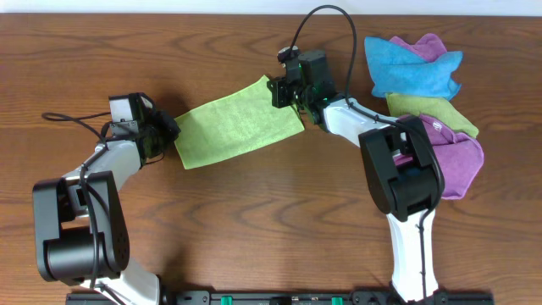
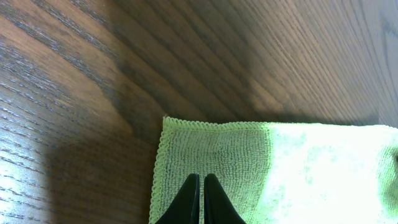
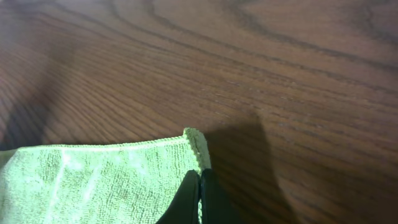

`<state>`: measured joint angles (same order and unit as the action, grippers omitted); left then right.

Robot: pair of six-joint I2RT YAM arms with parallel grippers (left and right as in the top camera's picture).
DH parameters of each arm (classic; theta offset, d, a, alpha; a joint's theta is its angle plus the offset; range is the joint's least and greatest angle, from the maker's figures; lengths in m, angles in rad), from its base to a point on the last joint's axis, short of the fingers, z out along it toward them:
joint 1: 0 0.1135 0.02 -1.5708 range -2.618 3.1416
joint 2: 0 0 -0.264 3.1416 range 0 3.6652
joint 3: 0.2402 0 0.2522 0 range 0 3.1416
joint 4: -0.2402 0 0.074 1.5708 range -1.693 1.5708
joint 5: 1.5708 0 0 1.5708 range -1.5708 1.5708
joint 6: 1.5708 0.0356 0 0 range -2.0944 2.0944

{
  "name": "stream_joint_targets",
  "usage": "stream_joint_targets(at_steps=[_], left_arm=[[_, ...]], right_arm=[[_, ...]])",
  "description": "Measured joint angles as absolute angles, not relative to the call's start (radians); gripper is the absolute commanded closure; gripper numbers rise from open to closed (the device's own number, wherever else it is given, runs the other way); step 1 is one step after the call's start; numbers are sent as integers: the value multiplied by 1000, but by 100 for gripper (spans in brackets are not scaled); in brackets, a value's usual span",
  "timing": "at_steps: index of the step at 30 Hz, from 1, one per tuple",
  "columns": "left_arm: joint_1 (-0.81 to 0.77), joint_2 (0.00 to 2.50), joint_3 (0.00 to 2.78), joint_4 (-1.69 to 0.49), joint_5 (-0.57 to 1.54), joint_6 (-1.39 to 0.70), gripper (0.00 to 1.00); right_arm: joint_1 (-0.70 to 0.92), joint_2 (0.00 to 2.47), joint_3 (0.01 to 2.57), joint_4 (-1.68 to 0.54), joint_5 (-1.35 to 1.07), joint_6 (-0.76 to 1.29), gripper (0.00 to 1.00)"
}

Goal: Fold the cloth

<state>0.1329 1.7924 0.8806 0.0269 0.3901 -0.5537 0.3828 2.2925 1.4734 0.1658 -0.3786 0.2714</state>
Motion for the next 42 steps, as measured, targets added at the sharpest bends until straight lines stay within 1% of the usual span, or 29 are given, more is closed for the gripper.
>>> stream_joint_targets(at_steps=[6,12,18,19,20,21,22,24,25,26,28,30,31,33,42], left_arm=[[133,1792,881,14,390,-551,94],[133,1792,881,-49,390,-527,94],[133,1792,881,-52,390,-516,94],[133,1792,881,-51,390,-516,85],[133,1792,881,-46,390,-509,72],[133,1792,881,-36,390,-509,54],[133,1792,881,-25,390,-507,44],[133,1792,882,5,390,-509,31],[133,1792,882,17,390,-506,26],[133,1792,882,35,389,-519,24],[133,1792,883,61,390,-519,23],[133,1792,883,94,390,-532,24],[133,1793,883,111,390,-541,28],[133,1796,883,139,393,-562,31],[133,1903,891,277,506,-627,34]], right_arm=[[380,2292,1488,155,-444,289,99],[348,2292,1524,31,-481,310,99],[285,2268,1525,-114,-487,316,99],[276,2257,1525,-132,-487,317,99],[269,2244,1525,-146,-487,316,99],[264,2231,1525,-154,-487,316,99],[262,2221,1525,-162,-487,315,99],[261,2201,1525,-175,-488,314,99],[261,2194,1525,-181,-491,314,99],[261,2190,1525,-187,-493,314,99],[261,2188,1525,-195,-496,314,99],[262,2188,1525,-202,-497,314,99],[263,2188,1525,-202,-498,314,99],[264,2188,1525,-204,-498,314,99],[268,2188,1525,-206,-499,314,99]])
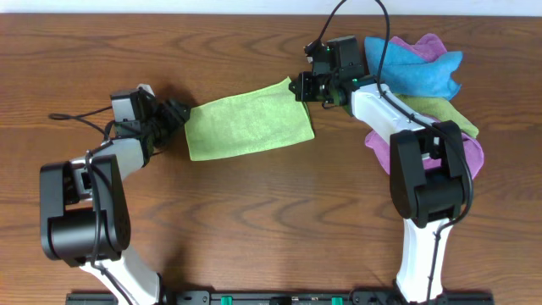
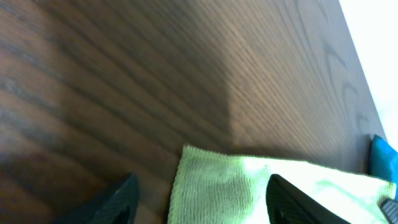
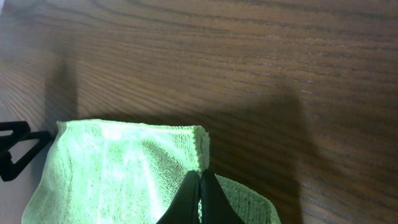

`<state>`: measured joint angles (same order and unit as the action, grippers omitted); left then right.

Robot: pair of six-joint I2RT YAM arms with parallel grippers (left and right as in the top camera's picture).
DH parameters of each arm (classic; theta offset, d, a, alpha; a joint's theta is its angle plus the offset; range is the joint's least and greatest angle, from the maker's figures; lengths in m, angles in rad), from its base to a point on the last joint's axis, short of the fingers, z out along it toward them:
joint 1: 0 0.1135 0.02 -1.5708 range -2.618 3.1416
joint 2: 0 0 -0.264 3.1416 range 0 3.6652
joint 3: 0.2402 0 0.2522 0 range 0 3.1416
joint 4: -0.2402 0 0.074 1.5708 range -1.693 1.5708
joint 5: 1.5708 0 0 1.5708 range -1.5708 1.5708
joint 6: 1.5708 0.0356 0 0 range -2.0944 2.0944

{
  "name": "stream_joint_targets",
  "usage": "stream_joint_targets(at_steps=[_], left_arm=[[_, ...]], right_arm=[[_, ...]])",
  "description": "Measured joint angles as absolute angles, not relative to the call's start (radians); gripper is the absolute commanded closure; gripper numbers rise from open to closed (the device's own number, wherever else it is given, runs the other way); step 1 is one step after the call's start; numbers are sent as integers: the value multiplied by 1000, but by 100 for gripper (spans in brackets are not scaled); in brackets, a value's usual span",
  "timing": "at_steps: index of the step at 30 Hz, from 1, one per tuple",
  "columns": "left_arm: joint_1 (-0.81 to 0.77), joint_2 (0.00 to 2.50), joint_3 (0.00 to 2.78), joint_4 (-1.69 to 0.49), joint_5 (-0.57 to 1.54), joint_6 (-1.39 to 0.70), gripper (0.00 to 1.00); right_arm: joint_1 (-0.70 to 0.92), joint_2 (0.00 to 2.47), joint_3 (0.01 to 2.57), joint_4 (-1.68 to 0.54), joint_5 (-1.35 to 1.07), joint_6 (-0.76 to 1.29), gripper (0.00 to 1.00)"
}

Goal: Fold the cloth

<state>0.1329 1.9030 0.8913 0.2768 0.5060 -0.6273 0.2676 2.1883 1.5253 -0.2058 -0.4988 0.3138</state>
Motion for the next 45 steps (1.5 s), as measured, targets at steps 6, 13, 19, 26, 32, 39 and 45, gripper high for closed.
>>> stream_joint_targets(at_steps=[6,13,19,26,32,39,45], left_arm=[[133,1931,905,302,550,-643,36],[134,1968,921,325,584,-661,53],[134,1988,925,336,598,-670,70],[134,2004,921,332,595,-679,94],[134,2005,921,331,599,-678,93],[134,2005,925,382,690,-683,44],[134,2005,927,370,720,-680,62]], right_arm=[[268,2188,1525,-209,-499,311,99],[268,2188,1525,-209,-499,310,99],[268,2188,1525,-209,-499,310,99],[284,2188,1525,-209,-499,310,99],[291,2188,1525,-209,-499,310,99],[291,2188,1525,-209,-499,310,99],[291,2188,1525,-210,-500,310,99]])
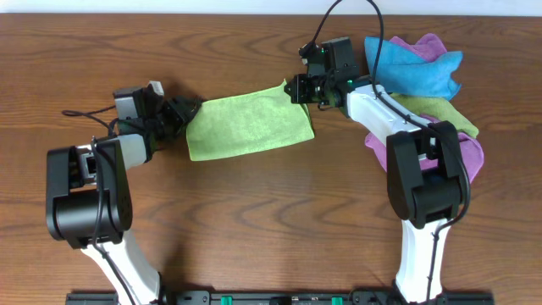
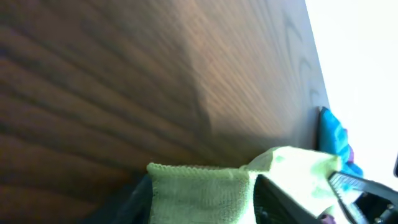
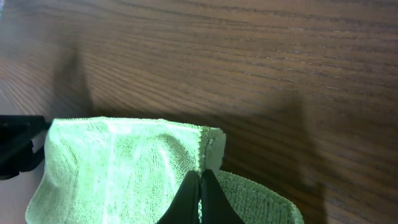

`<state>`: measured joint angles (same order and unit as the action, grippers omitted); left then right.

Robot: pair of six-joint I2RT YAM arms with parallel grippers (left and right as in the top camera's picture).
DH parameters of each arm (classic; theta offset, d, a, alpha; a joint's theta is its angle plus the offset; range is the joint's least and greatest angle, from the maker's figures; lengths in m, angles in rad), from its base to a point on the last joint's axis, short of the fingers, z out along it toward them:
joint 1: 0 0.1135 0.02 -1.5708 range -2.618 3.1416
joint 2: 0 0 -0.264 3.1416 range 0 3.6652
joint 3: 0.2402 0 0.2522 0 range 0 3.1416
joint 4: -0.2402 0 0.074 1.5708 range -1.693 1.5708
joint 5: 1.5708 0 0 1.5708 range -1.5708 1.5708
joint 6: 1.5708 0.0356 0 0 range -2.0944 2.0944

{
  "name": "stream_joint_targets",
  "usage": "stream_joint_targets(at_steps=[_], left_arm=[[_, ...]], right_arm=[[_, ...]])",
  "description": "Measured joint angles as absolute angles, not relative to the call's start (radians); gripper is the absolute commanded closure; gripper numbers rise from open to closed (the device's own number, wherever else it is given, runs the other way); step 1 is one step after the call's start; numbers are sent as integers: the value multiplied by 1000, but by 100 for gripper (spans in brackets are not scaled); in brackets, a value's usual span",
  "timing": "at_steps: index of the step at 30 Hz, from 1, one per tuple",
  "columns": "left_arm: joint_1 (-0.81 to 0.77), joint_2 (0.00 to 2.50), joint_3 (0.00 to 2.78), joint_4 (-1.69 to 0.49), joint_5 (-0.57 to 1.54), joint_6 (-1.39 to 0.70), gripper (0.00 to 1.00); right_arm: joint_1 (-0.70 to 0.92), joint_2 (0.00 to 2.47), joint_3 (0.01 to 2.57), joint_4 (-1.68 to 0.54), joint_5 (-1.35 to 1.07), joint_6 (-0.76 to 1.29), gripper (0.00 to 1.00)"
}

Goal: Fold the cloth

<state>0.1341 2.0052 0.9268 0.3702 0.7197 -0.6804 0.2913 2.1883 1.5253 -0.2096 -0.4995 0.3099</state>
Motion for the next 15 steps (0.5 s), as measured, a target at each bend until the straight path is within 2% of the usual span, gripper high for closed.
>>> stream_joint_targets(at_steps=[2,5,15], left_arm=[[134,2007,924,363,717,-680,71],[133,2015,921,359,716,-683,94],[133,2025,921,353,734,-677,94]], right_arm=[[291,2188,1525,-210,-499,310,99],[291,2188,1525,-210,-500,310,99],[291,2188,1525,-210,-500,310,99]])
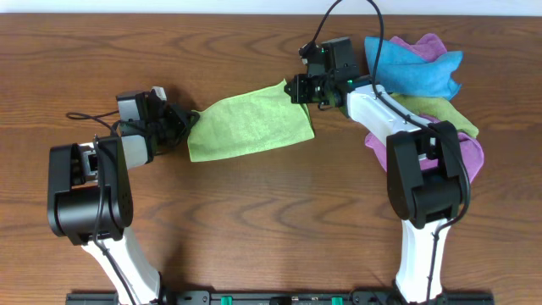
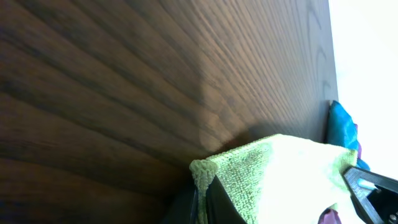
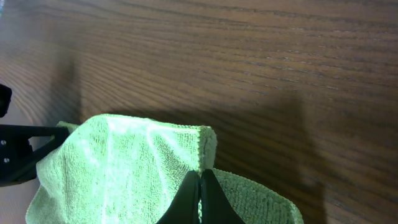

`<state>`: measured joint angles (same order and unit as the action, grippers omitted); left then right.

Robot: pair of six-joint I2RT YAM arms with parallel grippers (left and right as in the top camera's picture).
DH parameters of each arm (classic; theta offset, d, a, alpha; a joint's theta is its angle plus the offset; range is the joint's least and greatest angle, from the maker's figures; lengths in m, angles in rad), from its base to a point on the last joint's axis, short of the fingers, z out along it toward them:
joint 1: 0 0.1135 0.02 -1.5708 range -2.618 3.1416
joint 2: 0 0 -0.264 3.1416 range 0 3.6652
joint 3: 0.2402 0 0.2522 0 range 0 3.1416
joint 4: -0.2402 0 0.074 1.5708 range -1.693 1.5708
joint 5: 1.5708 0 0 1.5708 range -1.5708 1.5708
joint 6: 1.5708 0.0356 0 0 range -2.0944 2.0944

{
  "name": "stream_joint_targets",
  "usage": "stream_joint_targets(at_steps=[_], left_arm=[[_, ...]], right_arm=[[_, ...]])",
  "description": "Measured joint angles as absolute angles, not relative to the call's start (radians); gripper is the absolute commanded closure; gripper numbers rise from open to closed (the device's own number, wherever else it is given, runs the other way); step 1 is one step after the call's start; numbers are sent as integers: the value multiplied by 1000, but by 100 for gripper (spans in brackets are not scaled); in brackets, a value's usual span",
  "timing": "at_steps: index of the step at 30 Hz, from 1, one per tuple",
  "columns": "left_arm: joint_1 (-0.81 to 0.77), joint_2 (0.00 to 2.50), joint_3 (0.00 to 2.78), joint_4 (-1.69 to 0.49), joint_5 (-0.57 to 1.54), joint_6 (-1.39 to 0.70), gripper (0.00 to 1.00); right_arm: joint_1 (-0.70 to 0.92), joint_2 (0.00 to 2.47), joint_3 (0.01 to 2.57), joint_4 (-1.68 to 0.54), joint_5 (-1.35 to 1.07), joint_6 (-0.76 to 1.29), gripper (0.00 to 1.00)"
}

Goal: Fold the cloth

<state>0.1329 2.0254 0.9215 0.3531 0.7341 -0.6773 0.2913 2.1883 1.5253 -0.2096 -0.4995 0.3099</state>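
Note:
A lime-green cloth (image 1: 248, 125) lies stretched across the wooden table between both arms. My left gripper (image 1: 190, 119) is shut on its far left corner, and in the left wrist view the cloth's hemmed corner (image 2: 201, 168) sits pinched between the black fingers (image 2: 214, 199). My right gripper (image 1: 294, 88) is shut on the cloth's far right corner, lifted a little; the right wrist view shows the corner (image 3: 206, 140) held up above a lower layer of cloth (image 3: 255, 196).
A heap of other cloths lies at the far right: blue (image 1: 411, 66), purple (image 1: 457, 161) and green (image 1: 428, 108). The table's far edge (image 1: 212, 13) runs close behind the cloth. Bare wood stretches in front of the green cloth.
My left gripper was open around the cloth's left corner; now it is shut on that corner. The right gripper keeps its hold in the same place.
Both grippers first held the cloth's far corners further left on the table. Then the cloth lay to the right, my right gripper still holding, my left open and just short of the left corner. The left closed in and now grips the corner again.

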Motion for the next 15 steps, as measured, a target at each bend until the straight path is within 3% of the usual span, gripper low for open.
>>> stream_joint_targets(at_steps=[9,15], left_arm=[[133,2025,979,347,819,-677,93],[133,2015,1001,295,855,-648,84]], right_arm=[[291,2188,1525,-198,-500,310,99],[291,2172,1525,-198,-499,310,99]])
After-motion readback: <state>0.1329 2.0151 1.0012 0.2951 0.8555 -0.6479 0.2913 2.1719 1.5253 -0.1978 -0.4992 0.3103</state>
